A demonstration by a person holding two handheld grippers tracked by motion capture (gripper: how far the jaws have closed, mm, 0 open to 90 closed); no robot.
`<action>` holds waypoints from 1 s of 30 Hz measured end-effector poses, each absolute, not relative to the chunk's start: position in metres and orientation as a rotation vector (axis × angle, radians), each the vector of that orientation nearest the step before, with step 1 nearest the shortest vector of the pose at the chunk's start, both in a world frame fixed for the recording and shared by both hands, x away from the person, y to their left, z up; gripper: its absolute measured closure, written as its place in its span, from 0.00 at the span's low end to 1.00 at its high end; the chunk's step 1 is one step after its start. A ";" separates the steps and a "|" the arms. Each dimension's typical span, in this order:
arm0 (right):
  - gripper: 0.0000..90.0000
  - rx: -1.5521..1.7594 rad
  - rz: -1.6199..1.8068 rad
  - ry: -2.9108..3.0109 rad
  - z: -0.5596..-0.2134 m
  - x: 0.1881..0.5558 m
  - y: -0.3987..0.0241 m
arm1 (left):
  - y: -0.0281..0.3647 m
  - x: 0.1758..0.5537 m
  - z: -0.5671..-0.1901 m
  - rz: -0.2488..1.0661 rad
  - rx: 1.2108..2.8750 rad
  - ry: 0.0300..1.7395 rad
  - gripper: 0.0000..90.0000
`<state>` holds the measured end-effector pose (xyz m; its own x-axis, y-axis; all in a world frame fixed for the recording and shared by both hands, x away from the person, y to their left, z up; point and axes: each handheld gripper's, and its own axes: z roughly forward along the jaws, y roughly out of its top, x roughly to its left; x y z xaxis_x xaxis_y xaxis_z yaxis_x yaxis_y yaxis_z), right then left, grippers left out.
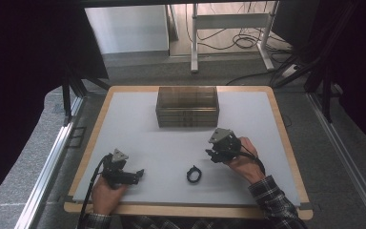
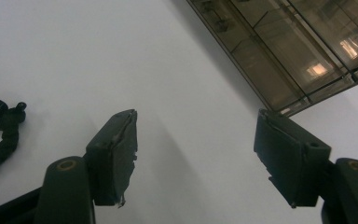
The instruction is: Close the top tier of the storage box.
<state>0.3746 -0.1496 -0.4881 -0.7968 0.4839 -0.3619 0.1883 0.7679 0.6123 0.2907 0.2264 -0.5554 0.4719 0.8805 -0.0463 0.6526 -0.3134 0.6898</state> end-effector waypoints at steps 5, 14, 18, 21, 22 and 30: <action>0.35 0.485 0.751 2.448 -0.487 0.377 -0.146 | 0.226 0.291 -0.555 0.451 2.071 1.266 0.00; 0.35 0.458 0.730 2.435 -0.486 0.381 -0.140 | 0.226 0.291 -0.555 0.452 2.071 1.266 0.00; 0.35 0.445 0.724 2.428 -0.486 0.382 -0.138 | 0.226 0.291 -0.555 0.452 2.070 1.266 0.00; 0.35 0.439 0.714 2.424 -0.486 0.383 -0.136 | 0.226 0.291 -0.555 0.451 2.071 1.266 0.00; 0.35 0.437 0.711 2.424 -0.486 0.383 -0.136 | 0.226 0.291 -0.555 0.452 2.071 1.266 0.00; 0.35 0.416 0.689 2.413 -0.487 0.384 -0.131 | 0.226 0.291 -0.555 0.452 2.071 1.266 0.00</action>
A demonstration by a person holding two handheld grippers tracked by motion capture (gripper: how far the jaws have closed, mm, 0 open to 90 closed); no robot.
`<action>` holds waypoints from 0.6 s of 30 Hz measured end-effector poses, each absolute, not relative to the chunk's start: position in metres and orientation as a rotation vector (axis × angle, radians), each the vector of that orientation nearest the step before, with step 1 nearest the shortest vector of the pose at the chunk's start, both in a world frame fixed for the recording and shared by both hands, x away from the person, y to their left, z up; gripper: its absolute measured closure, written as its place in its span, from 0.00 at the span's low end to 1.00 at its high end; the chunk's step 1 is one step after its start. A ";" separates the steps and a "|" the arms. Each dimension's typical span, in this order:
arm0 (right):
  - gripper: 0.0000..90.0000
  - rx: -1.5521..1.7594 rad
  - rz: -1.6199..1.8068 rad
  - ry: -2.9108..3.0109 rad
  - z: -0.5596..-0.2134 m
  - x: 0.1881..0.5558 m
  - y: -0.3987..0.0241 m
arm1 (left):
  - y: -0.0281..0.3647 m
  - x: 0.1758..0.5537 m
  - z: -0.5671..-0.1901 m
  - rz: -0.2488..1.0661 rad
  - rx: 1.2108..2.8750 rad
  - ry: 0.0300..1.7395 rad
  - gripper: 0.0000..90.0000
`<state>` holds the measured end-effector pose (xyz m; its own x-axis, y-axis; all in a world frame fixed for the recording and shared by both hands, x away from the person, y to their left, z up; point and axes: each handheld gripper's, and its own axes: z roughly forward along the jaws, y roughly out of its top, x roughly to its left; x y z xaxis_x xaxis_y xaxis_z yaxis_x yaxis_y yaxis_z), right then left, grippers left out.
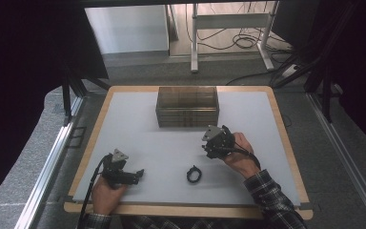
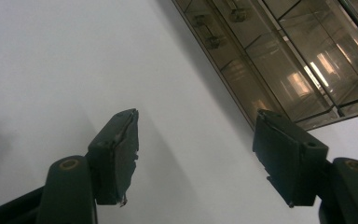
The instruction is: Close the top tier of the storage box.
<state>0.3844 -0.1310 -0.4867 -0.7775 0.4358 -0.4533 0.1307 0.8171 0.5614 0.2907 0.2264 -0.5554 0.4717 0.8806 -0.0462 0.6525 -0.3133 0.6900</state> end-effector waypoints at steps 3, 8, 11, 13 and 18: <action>0.35 0.396 0.666 2.400 -0.487 0.384 -0.128 | 0.226 0.291 -0.555 0.452 2.071 1.266 0.00; 0.35 0.382 0.653 2.387 -0.487 0.385 -0.124 | 0.226 0.291 -0.555 0.452 2.070 1.266 0.00; 0.35 0.373 0.641 2.387 -0.486 0.386 -0.121 | 0.226 0.291 -0.555 0.452 2.071 1.266 0.00; 0.35 0.363 0.637 2.383 -0.486 0.387 -0.120 | 0.226 0.291 -0.555 0.452 2.071 1.266 0.00; 0.36 0.346 0.633 2.385 -0.486 0.388 -0.116 | 0.226 0.291 -0.555 0.452 2.071 1.266 0.00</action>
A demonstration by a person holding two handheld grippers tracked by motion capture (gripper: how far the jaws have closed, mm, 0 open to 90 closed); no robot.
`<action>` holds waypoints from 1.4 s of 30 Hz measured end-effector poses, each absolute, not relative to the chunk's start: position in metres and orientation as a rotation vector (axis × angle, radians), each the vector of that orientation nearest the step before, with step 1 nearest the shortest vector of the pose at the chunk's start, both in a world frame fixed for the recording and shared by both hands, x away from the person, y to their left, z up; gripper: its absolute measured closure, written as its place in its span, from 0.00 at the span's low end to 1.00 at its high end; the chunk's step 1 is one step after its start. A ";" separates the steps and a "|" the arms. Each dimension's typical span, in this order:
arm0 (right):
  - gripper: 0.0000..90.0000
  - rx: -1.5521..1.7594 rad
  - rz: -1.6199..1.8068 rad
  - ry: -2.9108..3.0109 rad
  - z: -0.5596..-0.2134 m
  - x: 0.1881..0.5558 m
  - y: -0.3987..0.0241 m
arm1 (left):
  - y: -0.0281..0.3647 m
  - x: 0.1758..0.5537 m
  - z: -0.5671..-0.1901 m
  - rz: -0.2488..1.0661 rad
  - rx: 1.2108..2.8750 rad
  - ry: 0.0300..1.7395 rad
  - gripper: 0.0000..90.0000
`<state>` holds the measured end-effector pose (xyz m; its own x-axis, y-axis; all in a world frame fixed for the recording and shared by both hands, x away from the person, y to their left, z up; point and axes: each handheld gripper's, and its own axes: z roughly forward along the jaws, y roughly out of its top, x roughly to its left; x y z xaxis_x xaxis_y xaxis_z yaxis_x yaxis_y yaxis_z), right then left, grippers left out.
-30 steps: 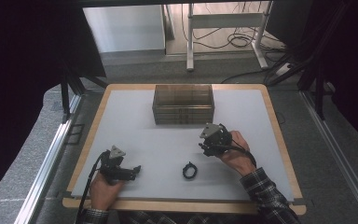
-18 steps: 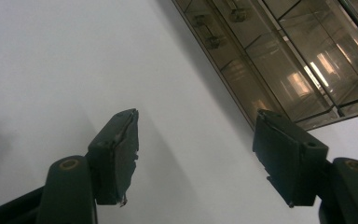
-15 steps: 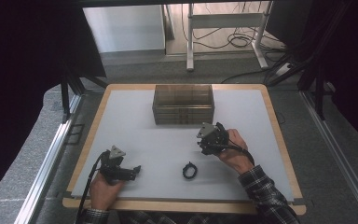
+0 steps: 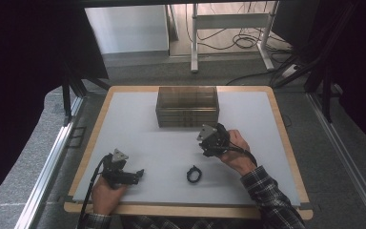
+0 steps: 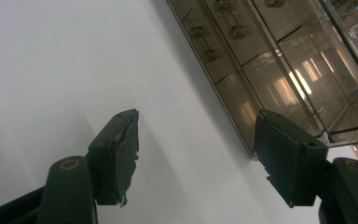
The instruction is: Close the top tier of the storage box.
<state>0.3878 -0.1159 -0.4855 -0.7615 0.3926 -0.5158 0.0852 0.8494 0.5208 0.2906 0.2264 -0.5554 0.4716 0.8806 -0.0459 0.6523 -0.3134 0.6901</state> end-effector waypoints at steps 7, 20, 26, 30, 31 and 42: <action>0.40 0.308 0.611 2.374 -0.486 0.389 -0.112 | 0.226 0.291 -0.555 0.452 2.071 1.266 0.00; 0.44 0.255 0.562 2.321 -0.484 0.391 -0.103 | 0.226 0.291 -0.555 0.452 2.070 1.266 0.00; 0.46 0.238 0.542 2.303 -0.483 0.393 -0.099 | 0.226 0.291 -0.555 0.453 2.070 1.266 0.00; 0.47 0.224 0.528 2.293 -0.483 0.394 -0.096 | 0.226 0.291 -0.555 0.453 2.071 1.266 0.00; 0.47 0.215 0.518 2.291 -0.483 0.395 -0.096 | 0.226 0.291 -0.555 0.453 2.070 1.266 0.00; 0.50 0.191 0.482 2.261 -0.482 0.398 -0.090 | 0.226 0.291 -0.555 0.453 2.070 1.266 0.00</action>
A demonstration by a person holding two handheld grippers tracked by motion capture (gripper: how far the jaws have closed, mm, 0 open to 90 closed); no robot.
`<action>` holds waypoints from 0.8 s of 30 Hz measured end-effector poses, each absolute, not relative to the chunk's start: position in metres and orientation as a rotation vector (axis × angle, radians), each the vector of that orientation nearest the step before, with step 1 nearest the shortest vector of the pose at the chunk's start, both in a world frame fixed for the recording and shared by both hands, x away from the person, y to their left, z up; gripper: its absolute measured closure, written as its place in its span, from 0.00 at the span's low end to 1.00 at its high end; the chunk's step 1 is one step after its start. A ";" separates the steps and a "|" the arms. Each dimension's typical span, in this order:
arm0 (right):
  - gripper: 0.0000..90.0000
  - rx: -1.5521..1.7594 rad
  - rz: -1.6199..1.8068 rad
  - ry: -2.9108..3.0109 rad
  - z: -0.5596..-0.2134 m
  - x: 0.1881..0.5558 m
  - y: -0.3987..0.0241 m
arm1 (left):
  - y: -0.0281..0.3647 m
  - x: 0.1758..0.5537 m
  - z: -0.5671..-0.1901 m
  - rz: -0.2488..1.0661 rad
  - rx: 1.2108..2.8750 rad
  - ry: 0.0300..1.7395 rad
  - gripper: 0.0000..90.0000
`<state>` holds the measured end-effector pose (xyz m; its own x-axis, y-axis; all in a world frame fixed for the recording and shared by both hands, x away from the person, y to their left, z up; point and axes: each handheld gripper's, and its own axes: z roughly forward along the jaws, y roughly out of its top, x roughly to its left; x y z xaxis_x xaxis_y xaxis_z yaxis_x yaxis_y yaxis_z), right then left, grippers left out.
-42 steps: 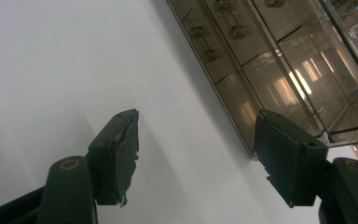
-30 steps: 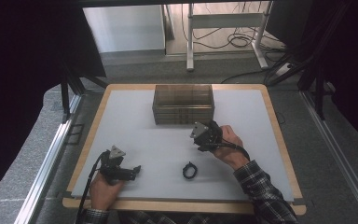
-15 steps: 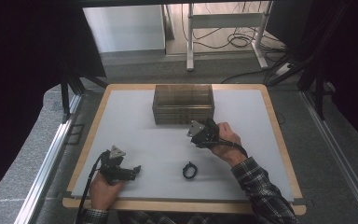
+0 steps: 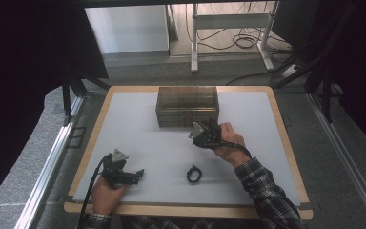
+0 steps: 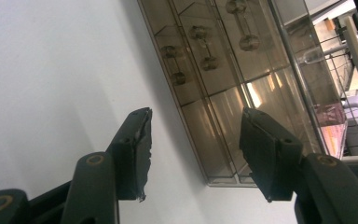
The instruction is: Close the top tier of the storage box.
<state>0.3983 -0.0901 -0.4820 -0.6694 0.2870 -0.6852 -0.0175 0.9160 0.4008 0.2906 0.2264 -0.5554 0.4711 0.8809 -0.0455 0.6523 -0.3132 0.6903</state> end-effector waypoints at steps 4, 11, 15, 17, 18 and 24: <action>0.51 0.183 0.472 2.250 -0.483 0.399 -0.087 | 0.226 0.291 -0.555 0.453 2.070 1.266 0.00; 0.52 0.123 0.414 2.218 -0.483 0.399 -0.081 | 0.226 0.291 -0.555 0.453 2.070 1.267 0.00; 0.52 0.103 0.394 2.205 -0.485 0.400 -0.078 | 0.226 0.291 -0.555 0.453 2.070 1.267 0.00; 0.52 0.093 0.379 2.200 -0.485 0.400 -0.077 | 0.226 0.291 -0.555 0.453 2.070 1.267 0.00; 0.52 0.086 0.373 2.197 -0.486 0.401 -0.076 | 0.226 0.291 -0.555 0.453 2.070 1.267 0.00; 0.53 0.060 0.336 2.178 -0.486 0.403 -0.073 | 0.226 0.291 -0.555 0.453 2.070 1.267 0.00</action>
<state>0.4028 -0.0728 -0.4863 -0.5907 0.1656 -0.7897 -0.0799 0.9619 0.2615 0.2906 0.2264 -0.5554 0.4705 0.8812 -0.0456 0.6525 -0.3127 0.6902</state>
